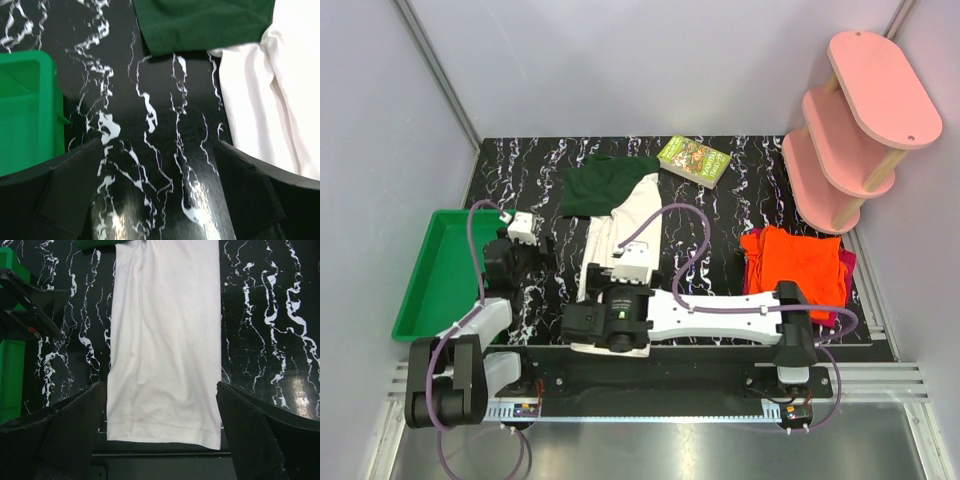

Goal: Fold and stack the t-shirts
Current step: Fold the tshirt

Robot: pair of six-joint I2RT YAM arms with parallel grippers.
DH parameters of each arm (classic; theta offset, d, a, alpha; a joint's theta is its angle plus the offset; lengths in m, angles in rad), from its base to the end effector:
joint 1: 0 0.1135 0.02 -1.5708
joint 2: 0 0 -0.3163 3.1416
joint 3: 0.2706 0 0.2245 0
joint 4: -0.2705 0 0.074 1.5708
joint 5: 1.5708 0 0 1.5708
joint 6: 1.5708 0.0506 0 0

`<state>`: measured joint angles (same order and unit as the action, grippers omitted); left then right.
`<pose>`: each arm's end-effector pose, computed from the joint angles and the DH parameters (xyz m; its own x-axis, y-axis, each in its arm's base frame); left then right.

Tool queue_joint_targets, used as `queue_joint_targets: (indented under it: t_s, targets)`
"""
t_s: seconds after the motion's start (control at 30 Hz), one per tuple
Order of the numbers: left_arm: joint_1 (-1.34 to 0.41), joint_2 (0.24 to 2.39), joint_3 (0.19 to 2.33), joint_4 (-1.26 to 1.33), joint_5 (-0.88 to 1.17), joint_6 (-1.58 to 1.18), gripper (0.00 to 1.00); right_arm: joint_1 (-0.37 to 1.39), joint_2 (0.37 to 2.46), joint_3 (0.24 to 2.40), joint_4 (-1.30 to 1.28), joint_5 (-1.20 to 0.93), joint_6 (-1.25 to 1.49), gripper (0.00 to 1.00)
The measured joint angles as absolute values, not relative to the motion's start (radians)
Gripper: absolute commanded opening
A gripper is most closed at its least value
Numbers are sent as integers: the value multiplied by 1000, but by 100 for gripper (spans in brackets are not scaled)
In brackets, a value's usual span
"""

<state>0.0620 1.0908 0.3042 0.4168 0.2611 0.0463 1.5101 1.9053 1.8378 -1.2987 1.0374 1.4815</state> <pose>0.1842 -0.0017 0.2389 -0.3519 0.0230 -0.9358 0.1969 0.9791 -0.0500 0.0656 0.3607 0.3599 -0.5002 0.1176 -0.8579 0.0149 0.9918 0.1273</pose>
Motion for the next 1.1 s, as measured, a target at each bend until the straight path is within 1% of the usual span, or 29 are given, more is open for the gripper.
queue_joint_targets:
  t_s: [0.17, 0.23, 0.3, 0.4, 0.5, 0.63, 0.73, 0.87, 0.97, 1.1]
  targets:
    - [62, 1197, 274, 668, 238, 29, 99, 1510, 1781, 1733, -1323, 1036, 1522, 100]
    - [62, 1264, 226, 859, 229, 23, 99, 1510, 1744, 1713, -1335, 1036, 1528, 100]
    - [62, 1333, 170, 984, 227, 21, 99, 1510, 1723, 1712, -1335, 1037, 1528, 100]
    - [55, 1370, 153, 990, 227, 22, 99, 1510, 1707, 1712, -1335, 1040, 1520, 100]
    - [49, 1372, 189, 994, 226, 25, 99, 1499, 1700, 1712, -1334, 1058, 1493, 100]
    - [47, 1372, 213, 1012, 226, 25, 99, 1447, 1690, 1702, -1332, 1083, 1456, 100]
    - [47, 1372, 213, 1014, 226, 25, 99, 1403, 1651, 1639, -1328, 1119, 1453, 100]
    - [47, 1372, 213, 1014, 226, 25, 99, 1355, 1553, 1497, -1332, 1179, 1468, 100]
    - [47, 1372, 213, 1014, 225, 25, 99, 1324, 1463, 1388, -1317, 1204, 1349, 100]
    - [47, 1372, 213, 1014, 225, 25, 99, 1269, 1394, 1293, -1185, 1189, 1137, 100]
